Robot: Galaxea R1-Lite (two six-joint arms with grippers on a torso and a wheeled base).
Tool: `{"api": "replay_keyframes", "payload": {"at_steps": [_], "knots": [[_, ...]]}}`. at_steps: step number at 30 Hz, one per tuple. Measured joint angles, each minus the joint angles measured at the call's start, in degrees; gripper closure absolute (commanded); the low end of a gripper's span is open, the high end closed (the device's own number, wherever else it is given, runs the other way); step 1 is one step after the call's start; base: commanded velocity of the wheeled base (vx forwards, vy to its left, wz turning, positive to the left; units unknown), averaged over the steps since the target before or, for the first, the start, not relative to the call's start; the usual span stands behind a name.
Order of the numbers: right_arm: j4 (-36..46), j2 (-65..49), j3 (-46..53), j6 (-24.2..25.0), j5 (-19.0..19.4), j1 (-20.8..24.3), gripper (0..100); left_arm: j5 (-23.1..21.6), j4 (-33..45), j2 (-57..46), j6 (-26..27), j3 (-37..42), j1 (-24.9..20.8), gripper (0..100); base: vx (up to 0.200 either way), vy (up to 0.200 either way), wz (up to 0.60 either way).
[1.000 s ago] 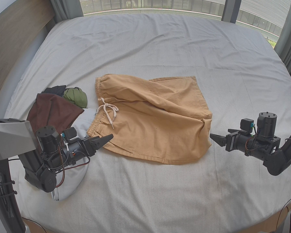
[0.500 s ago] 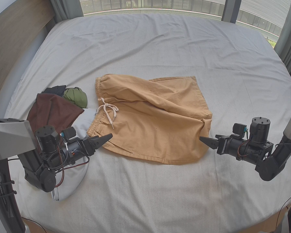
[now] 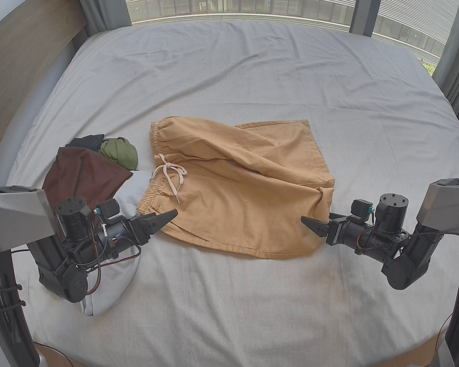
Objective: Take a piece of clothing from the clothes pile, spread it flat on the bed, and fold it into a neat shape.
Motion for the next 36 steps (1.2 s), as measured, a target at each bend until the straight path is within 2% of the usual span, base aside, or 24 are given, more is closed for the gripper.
{"api": "replay_keyframes", "payload": {"at_steps": [5,9,13,25,36], "knots": [[-0.27,1.32,-0.3,1.21,0.22,1.29,0,0.0,0.0,0.0,0.0,0.09,-0.05,0,0.0,0.0,0.0],[-0.63,1.52,0.02,4.35,0.43,2.32,0,0.02,0.01,0.0,0.0,0.09,-0.05,0,0.0,0.0,0.0],[-2.62,1.46,1.01,6.05,2.22,2.97,0,0.0,0.0,0.0,0.0,0.09,0.02,0,0.0,0.0,0.0],[-1.8,-1.54,7.11,6.68,7.46,3.06,0,0.0,0.0,0.02,-0.02,0.0,0.22,0,0.0,0.0,0.0],[-1.23,-6.5,11.52,7.75,9.83,2.45,0,0.0,0.0,0.27,0.0,-0.2,0.33,0,0.0,0.0,0.0]]}}
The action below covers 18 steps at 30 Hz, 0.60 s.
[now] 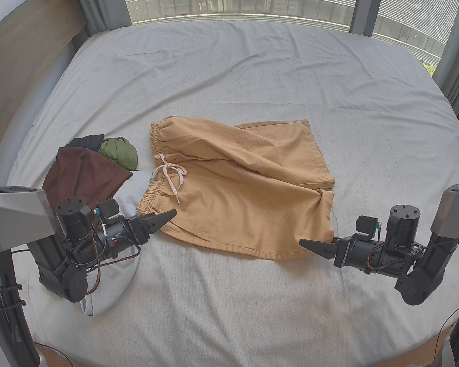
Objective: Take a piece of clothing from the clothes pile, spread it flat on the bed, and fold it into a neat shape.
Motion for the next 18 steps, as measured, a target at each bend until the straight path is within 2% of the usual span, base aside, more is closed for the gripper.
{"api": "replay_keyframes", "payload": {"at_steps": [5,11,18], "knots": [[0.84,-2.27,1.77,1.01,1.06,-0.22,0,0.0,0.0,0.11,0.04,-0.04,-0.02,0,0.0,0.0,0.0],[0.77,-3.32,3.58,1.12,5.22,-1.49,0,0.0,0.0,0.15,0.06,-0.04,-0.02,0,0.0,0.0,0.0],[0.52,-3.78,4.27,1.22,8.29,-3.47,0,0.0,0.01,0.15,0.06,-0.06,-0.02,0,0.0,0.0,0.0]]}}
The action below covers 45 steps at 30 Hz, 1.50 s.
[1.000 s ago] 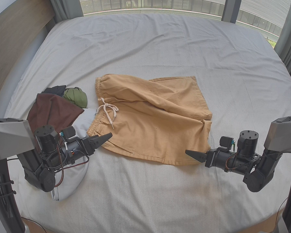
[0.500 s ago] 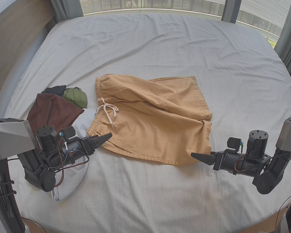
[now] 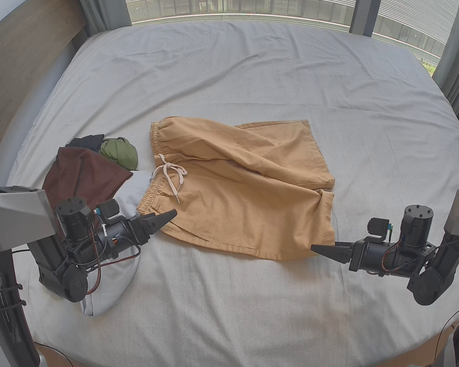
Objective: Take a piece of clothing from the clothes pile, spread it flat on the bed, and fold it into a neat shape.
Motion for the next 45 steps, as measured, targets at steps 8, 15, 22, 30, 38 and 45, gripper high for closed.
{"api": "replay_keyframes", "payload": {"at_steps": [8,15,22,30,38,45], "knots": [[-0.9,-0.15,0.24,2.72,4.49,-3.01,0,0.0,0.0,0.05,0.0,-0.09,0.11,0,0.0,0.0,0.0],[-0.94,-0.06,0.13,2.79,5.25,-4.16,100,0.0,0.0,0.1,0.02,-0.09,0.09,0,0.0,0.0,0.0],[-0.96,0.18,-0.09,2.77,5.14,-4.24,100,0.0,-0.01,0.1,0.05,-0.16,0.11,0,0.0,0.0,0.0],[-4.3,2.17,-0.27,2.72,4.92,-5.07,100,0.0,0.0,0.1,0.05,-0.27,0.33,0,0.0,0.0,0.0],[-4.74,3.52,-0.2,2.72,4.9,-5.63,100,-0.07,0.1,0.22,-0.11,-1.51,4.11,0,0.0,0.0,0.0],[-4.77,3.85,-0.09,2.66,4.9,-5.74,100,1.93,0.18,1.07,-0.52,-2.95,5.71,0,0.0,0.0,0.0]]}}
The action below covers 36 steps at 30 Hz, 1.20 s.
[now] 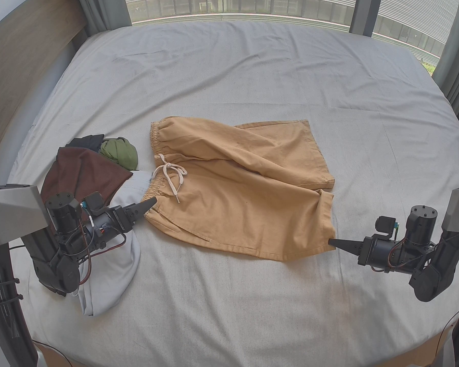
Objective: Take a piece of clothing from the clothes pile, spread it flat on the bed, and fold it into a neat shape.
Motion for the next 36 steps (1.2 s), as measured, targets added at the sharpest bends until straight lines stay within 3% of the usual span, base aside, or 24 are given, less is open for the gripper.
{"api": "replay_keyframes", "payload": {"at_steps": [20,21,36], "knots": [[0.02,0.15,0.0,-0.18,-0.06,-0.1,100,0.9,-0.02,3.5,-0.35,-1.1,-0.99,0,0.0,0.0,0.0],[0.02,0.15,0.0,-0.2,-0.05,-0.1,100,0.93,0.0,3.58,-0.35,-1.34,-0.99,100,0.0,0.0,0.0],[0.02,0.22,0.33,-0.29,-0.13,-0.22,100,0.95,-0.09,6.03,-0.24,-3.35,-0.99,100,0.0,0.0,0.0]]}}
